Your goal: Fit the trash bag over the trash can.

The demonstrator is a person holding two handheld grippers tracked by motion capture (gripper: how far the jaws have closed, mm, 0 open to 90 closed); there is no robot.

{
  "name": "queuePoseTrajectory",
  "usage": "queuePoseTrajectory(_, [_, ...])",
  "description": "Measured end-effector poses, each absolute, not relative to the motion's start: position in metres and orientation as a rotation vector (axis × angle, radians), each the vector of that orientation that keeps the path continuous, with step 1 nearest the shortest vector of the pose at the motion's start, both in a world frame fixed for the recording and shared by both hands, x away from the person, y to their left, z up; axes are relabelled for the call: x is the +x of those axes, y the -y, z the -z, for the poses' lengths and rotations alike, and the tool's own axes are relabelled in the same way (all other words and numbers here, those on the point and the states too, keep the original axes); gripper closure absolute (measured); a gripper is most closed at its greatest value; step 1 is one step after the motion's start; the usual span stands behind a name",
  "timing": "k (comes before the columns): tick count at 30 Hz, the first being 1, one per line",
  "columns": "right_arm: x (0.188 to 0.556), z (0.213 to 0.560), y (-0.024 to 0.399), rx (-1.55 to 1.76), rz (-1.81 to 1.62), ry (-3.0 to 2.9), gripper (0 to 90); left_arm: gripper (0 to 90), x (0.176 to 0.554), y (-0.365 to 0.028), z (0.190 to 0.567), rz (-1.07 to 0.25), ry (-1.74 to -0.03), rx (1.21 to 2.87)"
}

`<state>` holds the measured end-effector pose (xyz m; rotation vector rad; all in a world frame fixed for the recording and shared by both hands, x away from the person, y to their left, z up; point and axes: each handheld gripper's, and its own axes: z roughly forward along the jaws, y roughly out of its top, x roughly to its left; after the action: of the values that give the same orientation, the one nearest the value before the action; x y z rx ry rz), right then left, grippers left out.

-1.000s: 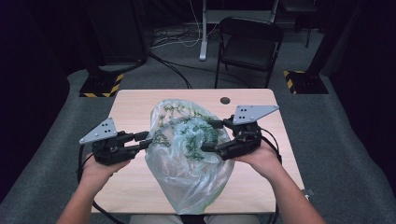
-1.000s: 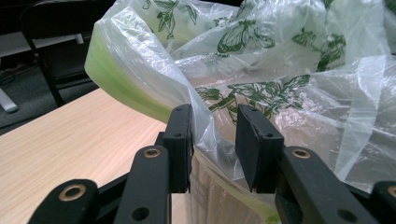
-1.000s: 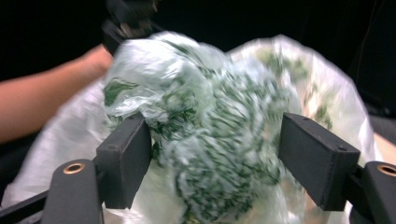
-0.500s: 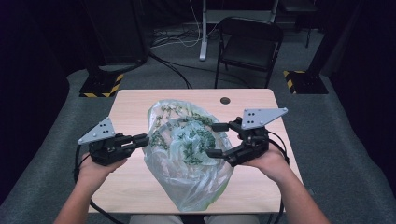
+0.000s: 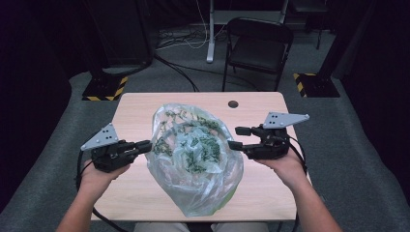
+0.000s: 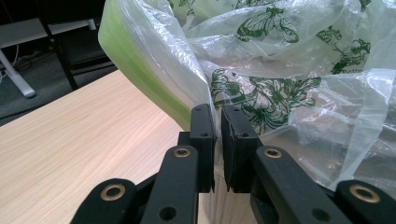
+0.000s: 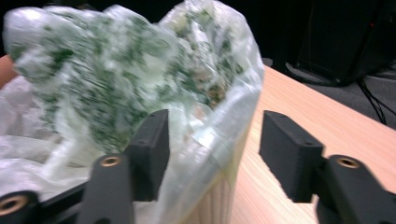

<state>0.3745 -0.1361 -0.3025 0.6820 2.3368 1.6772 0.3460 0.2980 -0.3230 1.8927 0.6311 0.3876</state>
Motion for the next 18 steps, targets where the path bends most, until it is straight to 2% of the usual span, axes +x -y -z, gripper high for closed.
queuePoseTrajectory(6, [0.3788, 0.3127, 0.1423, 0.714, -1.726, -2.334, 74.9, 83.1, 0.3464, -0.2957, 0.3254, -0.382, -0.611, 1.894])
queuePoseTrajectory(10, [0.3768, 0.3133, 0.1424, 0.687, -1.733, -2.321, 89.3, 83.2, 0.3474, -0.2944, 0.3267, -0.381, -0.612, 1.897])
queuePoseTrajectory(18, [0.3750, 0.3099, 0.1465, 0.697, -1.656, -2.272, 90.0, 83.3, 0.3471, -0.2935, 0.3270, -0.381, -0.608, 1.904])
